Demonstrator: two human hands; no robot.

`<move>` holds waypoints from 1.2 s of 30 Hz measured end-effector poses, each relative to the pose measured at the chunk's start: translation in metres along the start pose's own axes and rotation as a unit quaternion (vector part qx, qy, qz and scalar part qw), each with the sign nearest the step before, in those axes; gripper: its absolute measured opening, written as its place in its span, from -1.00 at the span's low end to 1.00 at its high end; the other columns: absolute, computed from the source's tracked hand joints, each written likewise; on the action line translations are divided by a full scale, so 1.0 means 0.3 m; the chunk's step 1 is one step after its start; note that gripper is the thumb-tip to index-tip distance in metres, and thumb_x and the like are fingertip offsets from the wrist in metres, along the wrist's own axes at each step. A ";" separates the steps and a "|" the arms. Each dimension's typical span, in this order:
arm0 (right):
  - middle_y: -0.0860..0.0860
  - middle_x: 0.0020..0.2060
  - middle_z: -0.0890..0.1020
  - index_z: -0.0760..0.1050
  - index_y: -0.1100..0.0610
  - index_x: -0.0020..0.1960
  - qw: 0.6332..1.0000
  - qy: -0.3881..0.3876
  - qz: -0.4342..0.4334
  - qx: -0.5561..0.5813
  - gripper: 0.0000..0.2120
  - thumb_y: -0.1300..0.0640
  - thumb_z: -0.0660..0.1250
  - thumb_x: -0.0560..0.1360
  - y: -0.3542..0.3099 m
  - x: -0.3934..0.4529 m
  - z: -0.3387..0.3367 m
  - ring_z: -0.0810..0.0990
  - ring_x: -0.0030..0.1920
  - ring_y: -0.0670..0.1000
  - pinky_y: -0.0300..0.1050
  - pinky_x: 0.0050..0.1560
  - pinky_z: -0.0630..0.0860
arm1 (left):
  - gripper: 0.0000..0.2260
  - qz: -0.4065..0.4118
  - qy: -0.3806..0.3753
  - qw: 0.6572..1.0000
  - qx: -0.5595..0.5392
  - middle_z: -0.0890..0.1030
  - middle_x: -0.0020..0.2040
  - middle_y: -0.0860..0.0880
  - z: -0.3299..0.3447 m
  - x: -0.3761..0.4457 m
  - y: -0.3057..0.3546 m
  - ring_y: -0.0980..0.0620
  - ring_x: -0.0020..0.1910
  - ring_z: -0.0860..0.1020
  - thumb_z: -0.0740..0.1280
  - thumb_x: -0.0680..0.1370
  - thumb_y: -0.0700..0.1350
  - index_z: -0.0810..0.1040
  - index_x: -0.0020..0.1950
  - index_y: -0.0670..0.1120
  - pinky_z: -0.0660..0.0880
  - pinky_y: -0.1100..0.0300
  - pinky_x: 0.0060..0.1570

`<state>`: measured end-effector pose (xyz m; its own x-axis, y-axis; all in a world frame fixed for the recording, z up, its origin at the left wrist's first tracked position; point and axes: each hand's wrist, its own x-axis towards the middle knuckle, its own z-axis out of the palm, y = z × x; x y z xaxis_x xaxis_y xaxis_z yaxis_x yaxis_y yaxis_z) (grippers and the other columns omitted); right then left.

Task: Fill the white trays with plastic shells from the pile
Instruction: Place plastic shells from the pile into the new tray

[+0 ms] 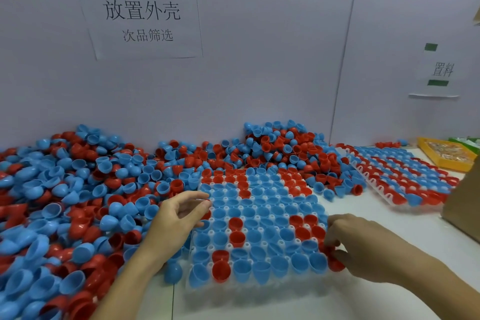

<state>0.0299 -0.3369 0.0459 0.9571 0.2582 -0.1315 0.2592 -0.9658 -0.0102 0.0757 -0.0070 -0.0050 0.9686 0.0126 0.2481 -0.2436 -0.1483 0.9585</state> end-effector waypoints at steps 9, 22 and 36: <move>-0.17 0.08 0.54 0.58 -0.09 0.27 1.000 0.003 -0.010 0.001 -0.74 0.07 0.35 0.59 -0.005 0.009 -0.030 0.54 0.01 -0.14 -0.28 0.03 0.56 | -0.87 0.090 0.010 0.986 0.138 0.71 -0.08 0.22 0.015 -0.021 0.039 0.21 -0.04 0.65 0.43 0.56 -0.16 0.72 -0.02 0.06 0.56 0.36 -0.05; -0.32 -0.13 0.46 0.64 -0.10 0.12 0.982 0.100 -0.120 0.109 -0.82 -0.04 0.42 0.52 -0.093 0.038 0.011 0.50 -0.10 -0.25 -0.39 -0.19 0.45 | -0.76 0.197 -0.220 0.897 0.329 0.68 0.09 0.16 0.269 -0.090 0.127 0.27 0.09 0.49 0.42 0.56 0.09 0.71 0.15 0.03 0.45 0.29 0.17; -0.17 0.01 0.54 0.62 -0.06 0.07 0.985 0.101 -0.122 0.072 -0.89 0.01 0.38 0.56 -0.115 0.044 0.038 0.50 -0.01 -0.15 -0.35 -0.11 0.45 | -0.84 0.186 -0.254 0.857 0.408 0.61 -0.03 0.06 0.319 -0.120 0.108 0.20 -0.05 0.32 0.34 0.60 -0.02 0.68 0.06 -0.02 0.39 0.26 -0.02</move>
<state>0.0321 -0.3006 0.0332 0.8786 0.4686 0.0922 0.4775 -0.8639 -0.1599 0.0378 -0.1070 0.0035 0.7785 -0.5865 0.2235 -0.6252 -0.6936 0.3579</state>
